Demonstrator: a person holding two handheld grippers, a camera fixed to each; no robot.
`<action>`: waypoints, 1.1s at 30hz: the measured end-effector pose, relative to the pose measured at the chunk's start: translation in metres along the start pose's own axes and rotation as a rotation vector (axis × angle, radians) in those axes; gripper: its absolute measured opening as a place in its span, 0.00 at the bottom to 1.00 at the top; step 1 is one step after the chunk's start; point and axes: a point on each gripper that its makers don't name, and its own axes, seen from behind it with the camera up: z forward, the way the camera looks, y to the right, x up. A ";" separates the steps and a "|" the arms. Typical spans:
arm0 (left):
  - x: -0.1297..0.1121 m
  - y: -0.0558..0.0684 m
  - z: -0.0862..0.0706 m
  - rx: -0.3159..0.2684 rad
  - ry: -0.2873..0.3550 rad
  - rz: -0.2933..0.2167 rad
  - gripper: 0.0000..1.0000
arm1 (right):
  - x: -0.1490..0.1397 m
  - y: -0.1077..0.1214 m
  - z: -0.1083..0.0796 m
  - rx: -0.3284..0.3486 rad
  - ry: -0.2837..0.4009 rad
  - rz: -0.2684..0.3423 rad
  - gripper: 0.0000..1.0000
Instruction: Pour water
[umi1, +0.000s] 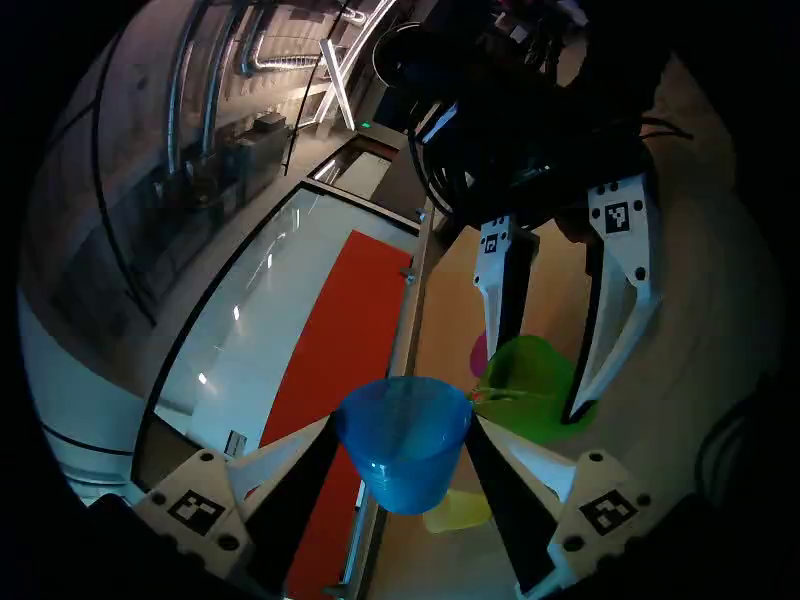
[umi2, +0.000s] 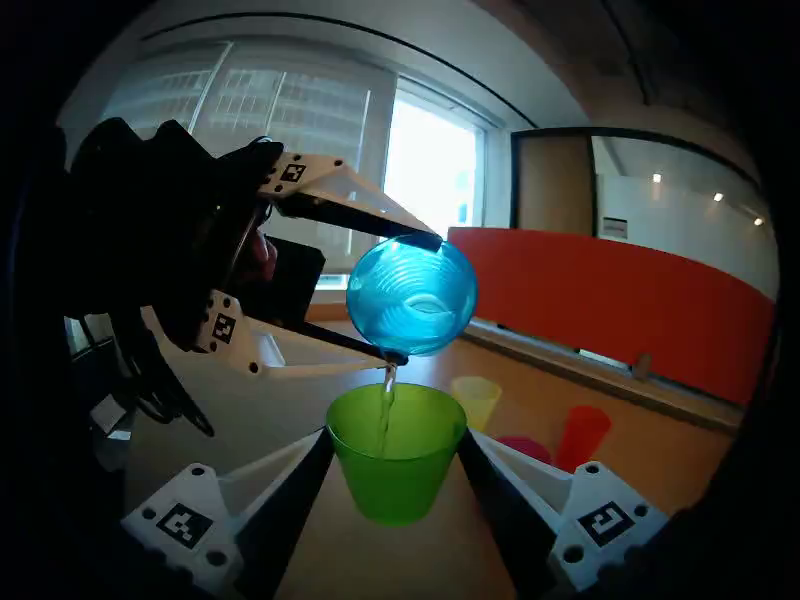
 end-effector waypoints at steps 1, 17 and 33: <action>0.000 0.000 0.000 0.001 0.001 0.001 0.87 | 0.000 0.000 0.000 0.000 0.000 0.000 0.92; 0.002 0.000 -0.001 -0.001 0.002 0.036 0.88 | 0.002 0.000 -0.001 -0.001 0.004 -0.004 0.91; 0.006 0.000 0.001 0.001 0.006 0.060 0.88 | 0.002 0.001 -0.002 -0.005 0.007 -0.003 0.92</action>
